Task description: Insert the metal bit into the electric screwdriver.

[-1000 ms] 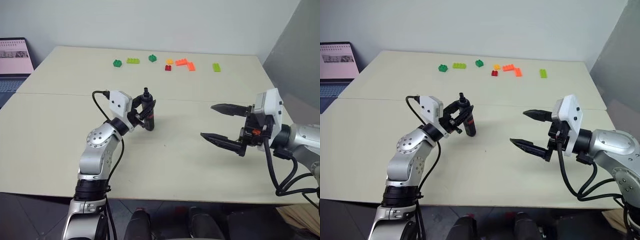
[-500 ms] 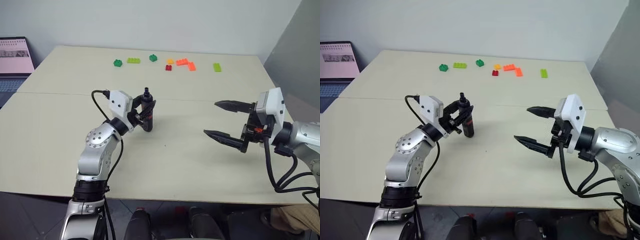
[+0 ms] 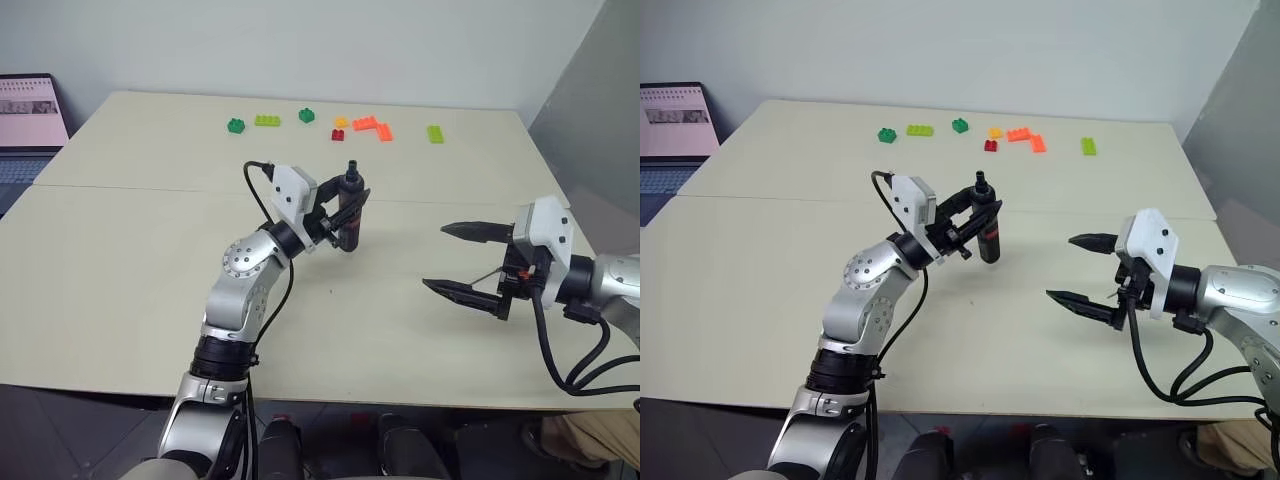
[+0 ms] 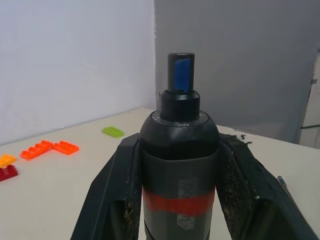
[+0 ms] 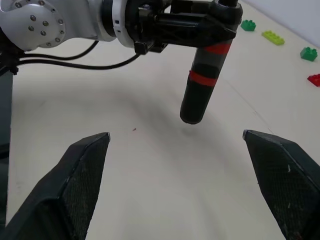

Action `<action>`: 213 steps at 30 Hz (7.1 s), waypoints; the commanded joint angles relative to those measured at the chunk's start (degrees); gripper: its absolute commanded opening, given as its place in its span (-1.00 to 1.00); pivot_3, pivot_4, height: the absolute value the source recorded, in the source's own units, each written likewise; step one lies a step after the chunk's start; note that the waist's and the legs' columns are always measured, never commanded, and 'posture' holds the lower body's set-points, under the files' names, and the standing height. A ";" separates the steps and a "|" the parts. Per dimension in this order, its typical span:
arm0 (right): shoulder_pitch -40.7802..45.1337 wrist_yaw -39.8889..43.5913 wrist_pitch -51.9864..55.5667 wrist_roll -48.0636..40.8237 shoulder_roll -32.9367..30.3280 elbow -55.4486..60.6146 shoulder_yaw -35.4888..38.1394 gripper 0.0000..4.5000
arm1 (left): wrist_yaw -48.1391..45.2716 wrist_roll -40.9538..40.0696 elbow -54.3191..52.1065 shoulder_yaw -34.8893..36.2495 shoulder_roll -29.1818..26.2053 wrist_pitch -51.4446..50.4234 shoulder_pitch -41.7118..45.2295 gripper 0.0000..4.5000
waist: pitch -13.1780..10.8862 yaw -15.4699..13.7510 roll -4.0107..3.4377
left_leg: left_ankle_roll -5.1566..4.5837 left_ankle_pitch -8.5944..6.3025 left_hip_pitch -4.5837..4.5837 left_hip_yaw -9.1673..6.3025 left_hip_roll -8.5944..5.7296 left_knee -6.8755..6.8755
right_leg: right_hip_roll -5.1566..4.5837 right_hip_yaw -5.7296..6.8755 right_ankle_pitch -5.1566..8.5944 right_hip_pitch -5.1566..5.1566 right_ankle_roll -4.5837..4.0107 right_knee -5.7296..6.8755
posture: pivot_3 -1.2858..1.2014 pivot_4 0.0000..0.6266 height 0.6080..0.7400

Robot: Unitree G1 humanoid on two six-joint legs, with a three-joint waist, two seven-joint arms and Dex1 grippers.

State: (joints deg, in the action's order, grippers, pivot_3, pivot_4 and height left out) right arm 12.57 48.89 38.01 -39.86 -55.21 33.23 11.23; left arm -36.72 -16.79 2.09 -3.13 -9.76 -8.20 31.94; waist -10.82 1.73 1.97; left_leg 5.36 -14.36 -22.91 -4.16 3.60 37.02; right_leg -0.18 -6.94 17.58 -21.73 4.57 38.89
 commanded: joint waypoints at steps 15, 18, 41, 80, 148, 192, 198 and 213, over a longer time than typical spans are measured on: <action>16.50 29.41 -34.23 35.47 -14.66 -37.98 -23.34 1.00 | -2.51 2.34 1.03 -2.65 -0.57 5.59 -3.23 -0.26 | -0.10 0.29 -0.24 | 0.00 0.00 0.11 0.14 0.00 0.01 | -0.03 -0.09 0.01 0.02 0.02 -0.03 | 0.03 -0.52 1.00; 26.00 33.96 -43.90 43.15 -11.21 -49.92 -29.74 1.00 | -2.39 2.48 0.83 -2.79 -0.78 5.68 -3.21 -0.26 | -0.13 0.66 -0.40 | 0.01 0.01 0.17 0.19 0.01 0.00 | -0.04 -0.12 0.00 0.03 0.03 -0.03 | 0.03 -0.52 1.00; 56.12 26.63 -73.80 71.44 9.39 -104.01 -45.62 1.00 | 0.62 3.27 -2.56 -3.00 -1.88 4.76 -5.01 -0.26 | -0.20 1.49 -0.65 | 0.15 0.09 0.28 0.35 -0.07 -0.02 | -0.25 -0.15 -0.03 0.09 0.00 0.06 | 0.03 -0.52 1.00; 56.41 39.71 -52.33 45.21 15.35 -91.90 -21.34 -1.00 | 3.65 4.48 0.66 -1.10 -1.96 4.97 -2.68 -0.26 | -0.33 3.29 -0.86 | 0.13 0.09 0.90 0.38 -0.11 -0.10 | -0.24 -0.26 -0.06 0.64 0.06 0.05 | 0.03 -0.52 1.00; 40.62 7.58 -12.67 12.93 37.73 -42.94 -12.90 -1.00 | 12.23 6.98 -6.10 -2.34 0.09 1.95 -8.59 -0.26 | -0.32 1.50 -0.87 | 0.13 0.09 -0.04 -0.10 -0.14 -0.11 | -0.18 0.15 -0.05 -0.04 0.06 0.00 | 0.03 -0.52 1.00; 47.46 16.65 -6.45 17.87 32.16 -50.88 -20.97 -1.00 | 10.52 7.28 -5.56 -2.65 -0.83 2.82 -8.22 -0.26 | -0.28 1.53 -0.90 | 0.13 0.09 0.03 -0.10 -0.13 -0.11 | -0.17 0.15 -0.05 0.02 0.06 0.00 | 0.03 -0.52 1.00; 48.78 16.31 -5.57 18.76 32.05 -52.20 -21.07 -1.00 | 11.72 7.22 -5.52 -2.08 -0.29 2.37 -8.37 -0.26 | -0.28 1.53 -0.90 | 0.13 0.09 0.03 -0.10 -0.14 -0.12 | -0.17 0.15 -0.05 0.01 0.06 -0.01 | 0.03 -0.52 1.00; 42.03 0.26 1.59 19.10 33.45 -40.29 -18.42 -1.00 | 14.15 6.97 -4.85 -1.06 0.58 1.01 -7.13 -0.26 | -0.24 1.54 -0.91 | 0.13 0.09 0.04 -0.10 -0.14 -0.12 | -0.17 0.15 -0.05 0.02 0.07 -0.01 | 0.03 -0.52 1.00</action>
State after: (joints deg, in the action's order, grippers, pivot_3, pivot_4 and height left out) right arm 56.17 52.41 35.83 -22.54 -21.67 -6.55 -6.68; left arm -22.97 -9.89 -2.48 -4.64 -9.16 -7.13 24.49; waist -11.06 3.27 1.06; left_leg 5.49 -14.27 -22.87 -4.26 3.47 36.90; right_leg -0.35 -6.80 17.53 -21.72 4.64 38.88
